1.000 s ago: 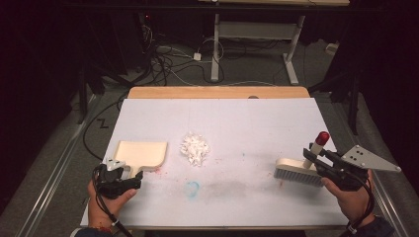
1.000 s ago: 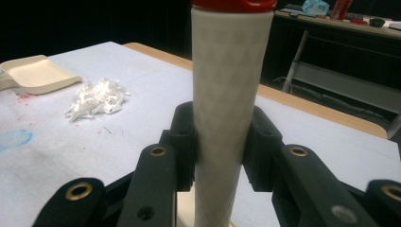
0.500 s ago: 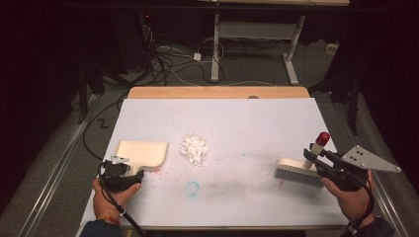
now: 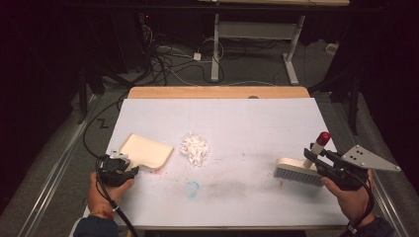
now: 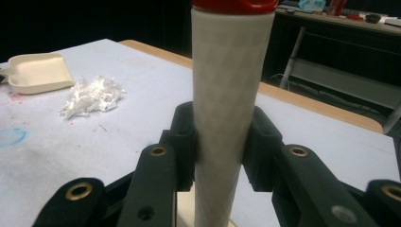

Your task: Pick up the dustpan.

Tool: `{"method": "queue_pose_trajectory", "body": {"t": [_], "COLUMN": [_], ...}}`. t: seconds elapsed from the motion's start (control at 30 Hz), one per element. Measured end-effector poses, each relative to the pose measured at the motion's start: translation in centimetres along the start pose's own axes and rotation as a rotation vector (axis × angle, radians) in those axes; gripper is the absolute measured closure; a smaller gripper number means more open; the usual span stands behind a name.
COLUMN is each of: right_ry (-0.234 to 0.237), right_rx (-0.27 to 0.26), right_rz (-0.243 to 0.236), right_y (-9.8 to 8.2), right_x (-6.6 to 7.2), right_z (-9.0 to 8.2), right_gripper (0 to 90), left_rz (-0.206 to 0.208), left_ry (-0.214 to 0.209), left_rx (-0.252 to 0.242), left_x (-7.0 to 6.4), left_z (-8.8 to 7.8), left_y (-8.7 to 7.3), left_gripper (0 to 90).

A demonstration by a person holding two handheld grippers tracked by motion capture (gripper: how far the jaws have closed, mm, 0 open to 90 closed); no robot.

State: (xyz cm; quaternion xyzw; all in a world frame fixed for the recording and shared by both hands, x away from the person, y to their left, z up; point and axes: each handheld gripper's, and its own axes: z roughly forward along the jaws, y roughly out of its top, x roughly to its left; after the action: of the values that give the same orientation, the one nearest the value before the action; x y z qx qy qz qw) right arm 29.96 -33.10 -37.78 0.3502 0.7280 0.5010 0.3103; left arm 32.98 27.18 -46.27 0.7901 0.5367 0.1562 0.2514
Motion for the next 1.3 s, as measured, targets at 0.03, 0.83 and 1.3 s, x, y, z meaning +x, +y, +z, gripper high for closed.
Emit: {"method": "queue_pose_trajectory", "body": {"t": [0.03,0.83,1.3], "right_ry": [-0.003,-0.008,0.02], "right_rx": [-0.001,0.002,-0.035], "right_rz": [0.007,0.013,0.041], "right_y": [0.0,-0.2,1.7], "right_x": [-0.1,-0.2,-0.1], "right_z": [0.0,0.1,3.1], "right_gripper": [70.0,70.0,70.0], "left_rz": [0.018,0.254,0.288], "left_ry": [-0.004,-0.129,-0.185], "left_rx": [0.011,0.059,0.088], "left_x": [-0.1,-3.3,-4.2], "left_z": [-0.3,-4.6,-3.2], "left_y": [0.0,0.5,1.7], "left_gripper": [63.4,63.6,63.6]}}
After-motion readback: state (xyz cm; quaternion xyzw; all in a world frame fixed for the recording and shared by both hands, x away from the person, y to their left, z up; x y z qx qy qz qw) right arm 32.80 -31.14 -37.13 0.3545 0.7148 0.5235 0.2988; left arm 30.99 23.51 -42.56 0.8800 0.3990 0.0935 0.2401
